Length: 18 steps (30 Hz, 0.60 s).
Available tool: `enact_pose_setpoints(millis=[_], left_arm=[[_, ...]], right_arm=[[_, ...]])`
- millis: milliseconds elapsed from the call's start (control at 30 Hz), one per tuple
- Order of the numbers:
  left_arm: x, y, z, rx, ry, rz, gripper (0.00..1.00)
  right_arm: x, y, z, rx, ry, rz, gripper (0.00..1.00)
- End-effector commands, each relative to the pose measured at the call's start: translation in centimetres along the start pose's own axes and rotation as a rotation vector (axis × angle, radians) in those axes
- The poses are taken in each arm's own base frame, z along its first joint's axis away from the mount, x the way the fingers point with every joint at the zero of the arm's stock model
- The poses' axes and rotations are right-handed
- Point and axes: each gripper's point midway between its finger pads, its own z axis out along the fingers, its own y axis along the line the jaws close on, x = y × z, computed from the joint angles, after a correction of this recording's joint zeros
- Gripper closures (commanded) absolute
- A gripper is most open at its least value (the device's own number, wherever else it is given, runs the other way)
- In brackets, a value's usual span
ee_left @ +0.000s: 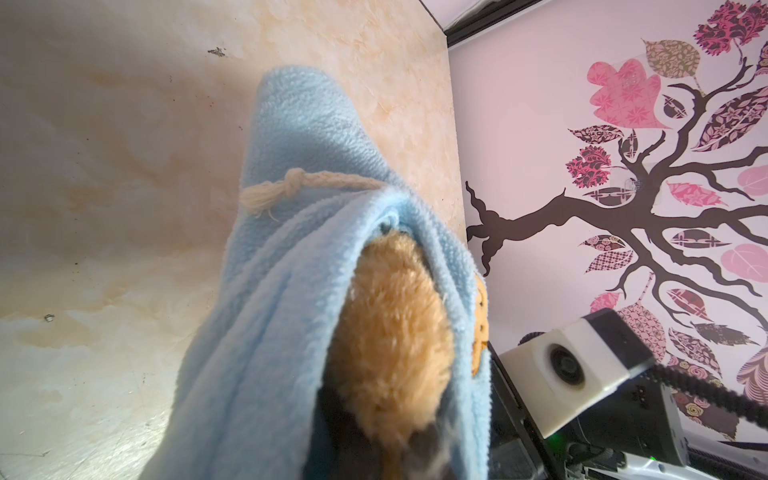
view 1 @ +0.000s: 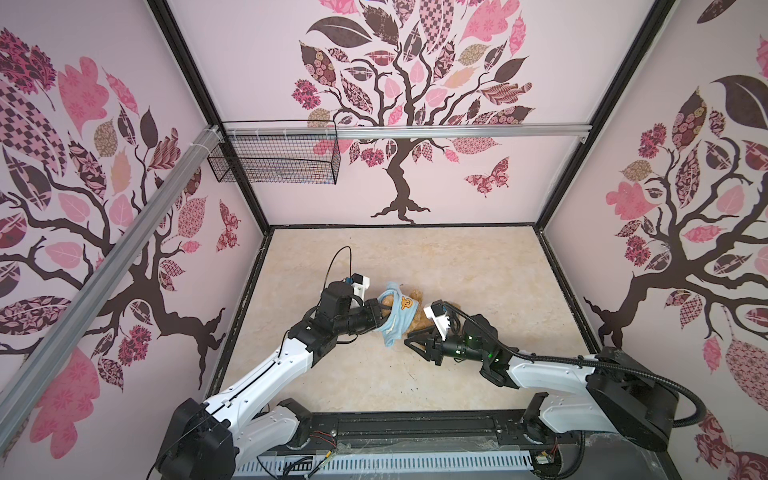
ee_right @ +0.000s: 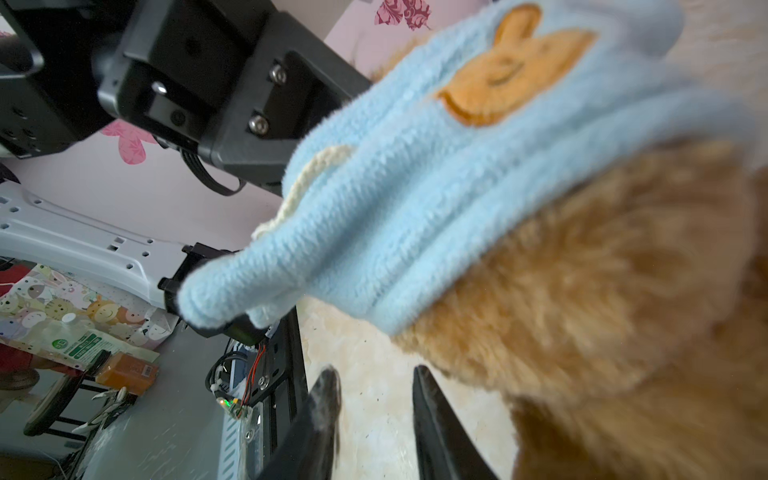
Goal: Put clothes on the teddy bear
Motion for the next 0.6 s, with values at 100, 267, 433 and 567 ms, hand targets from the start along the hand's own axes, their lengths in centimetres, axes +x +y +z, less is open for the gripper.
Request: enact_pose_setpoints(millis=[100, 267, 433, 567], left_arm=[[-0.3, -1.4, 0.0, 0.05, -0.005, 0.024, 1.0], [-0.3, -1.5, 0.0, 0.051, -0.005, 0.028, 1.0], [-0.9, -2.3, -0.2, 0.063, -0.019, 0.022, 1.0], [-1.8, -3.5, -1.1, 0.088, -0.051, 0.014, 1.0]], right_arm=[[-3.4, 1.1, 1.5, -0.042, -0.089, -0.064, 0.66], [-3.1, 0.4, 1.7, -0.017, -0.082, -0.058, 0.8], [-1.6, -1.0, 1.0, 0.044, -0.072, -0.021, 1.0], [1.7, -4.6, -0.7, 0.227, -0.016, 0.03, 1.0]])
